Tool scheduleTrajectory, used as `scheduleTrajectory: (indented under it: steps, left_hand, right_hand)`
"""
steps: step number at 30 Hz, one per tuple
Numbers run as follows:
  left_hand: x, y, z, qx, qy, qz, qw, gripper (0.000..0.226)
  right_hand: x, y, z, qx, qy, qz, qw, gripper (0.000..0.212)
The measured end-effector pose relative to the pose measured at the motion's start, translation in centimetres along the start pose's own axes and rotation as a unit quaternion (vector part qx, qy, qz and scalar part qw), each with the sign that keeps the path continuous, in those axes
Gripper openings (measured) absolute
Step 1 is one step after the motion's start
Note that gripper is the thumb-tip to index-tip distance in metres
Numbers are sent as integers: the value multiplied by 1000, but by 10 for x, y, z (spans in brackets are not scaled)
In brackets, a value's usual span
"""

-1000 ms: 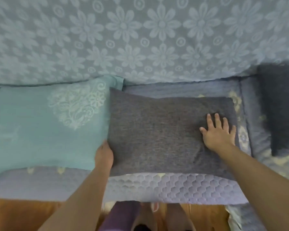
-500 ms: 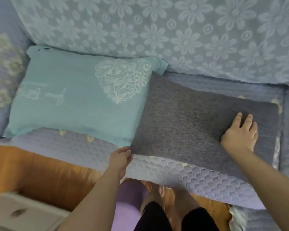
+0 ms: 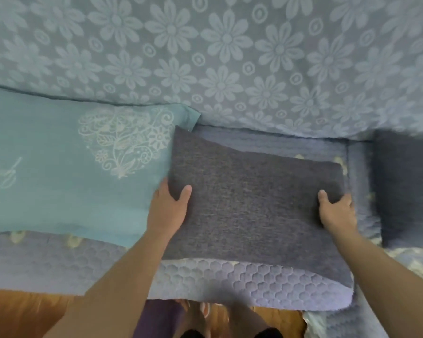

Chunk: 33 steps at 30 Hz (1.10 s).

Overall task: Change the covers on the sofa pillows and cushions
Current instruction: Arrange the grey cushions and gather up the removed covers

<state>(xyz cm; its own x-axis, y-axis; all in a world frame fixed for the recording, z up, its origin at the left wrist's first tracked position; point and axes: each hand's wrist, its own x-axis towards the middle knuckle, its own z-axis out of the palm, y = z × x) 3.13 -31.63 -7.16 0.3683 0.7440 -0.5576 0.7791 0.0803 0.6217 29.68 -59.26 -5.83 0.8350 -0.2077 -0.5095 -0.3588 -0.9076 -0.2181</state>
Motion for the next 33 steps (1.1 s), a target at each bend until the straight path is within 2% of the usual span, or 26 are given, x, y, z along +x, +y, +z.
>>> scheduleTrajectory:
  steps: [1,3,5,7,8,10,11,13,14,16,17,19,21,22,24,26,28,30,31,33]
  left_hand:
    - [14,8,9,-33,-24,-21,999,91]
    - [25,18,25,-61,-27,-35,997,87]
    - [16,33,35,-56,3,0,998,74]
    - [3,55,36,-70,41,46,996,67]
    - [-1,67,36,-80,65,55,993,64]
    - [4,88,40,-68,104,52,991,63]
    - [9,98,44,-32,107,36,993,67]
    - [15,117,60,151,82,-35,984,76]
    - [11,127,75,265,68,-45,961,77]
    - [-12,158,124,372,28,42,927,74]
    - [-31,177,155,379,-1,95,920,72]
    - [-67,208,218,365,-73,144,917,67]
    - [-91,222,273,390,-126,142,901,66]
    - [-98,223,293,424,-134,143,884,68]
    - [-104,223,317,489,-128,134,853,75]
    - [-108,223,328,514,-107,118,843,81]
    - [-116,226,335,500,-91,119,853,79]
    - [-129,237,346,444,-80,165,877,69]
    - [-136,245,352,398,-85,194,893,65]
    - [-148,264,370,278,-168,185,928,65]
  right_hand:
    - [11,11,-1,83,-16,63,994,91]
    - [30,26,-2,277,-117,140,943,70]
    - [38,29,-11,366,-202,139,898,57]
    - [48,29,-22,388,-189,107,896,63]
    - [56,27,-28,405,-159,97,895,74]
    - [77,18,-44,385,-90,79,915,99]
    - [87,12,-52,333,-69,60,939,100]
    - [107,-3,-64,200,-60,40,977,88]
    - [114,-8,-67,148,-66,28,986,78]
    - [117,-8,-77,115,-76,-31,990,63]
    - [110,-4,-85,130,-80,-89,984,57]
    - [99,23,-103,148,-98,-156,972,44]
    - [102,71,-114,174,-98,-105,974,34]
    - [111,101,-119,209,-87,-44,973,40]
    - [137,157,-136,291,-40,87,952,67]
    - [179,192,-157,353,-22,189,916,79]
    - [218,200,-180,475,-54,260,839,86]
    - [254,195,-196,587,-104,277,754,86]
    - [268,194,-199,603,-102,292,736,80]
    - [281,195,-203,581,-86,311,747,67]
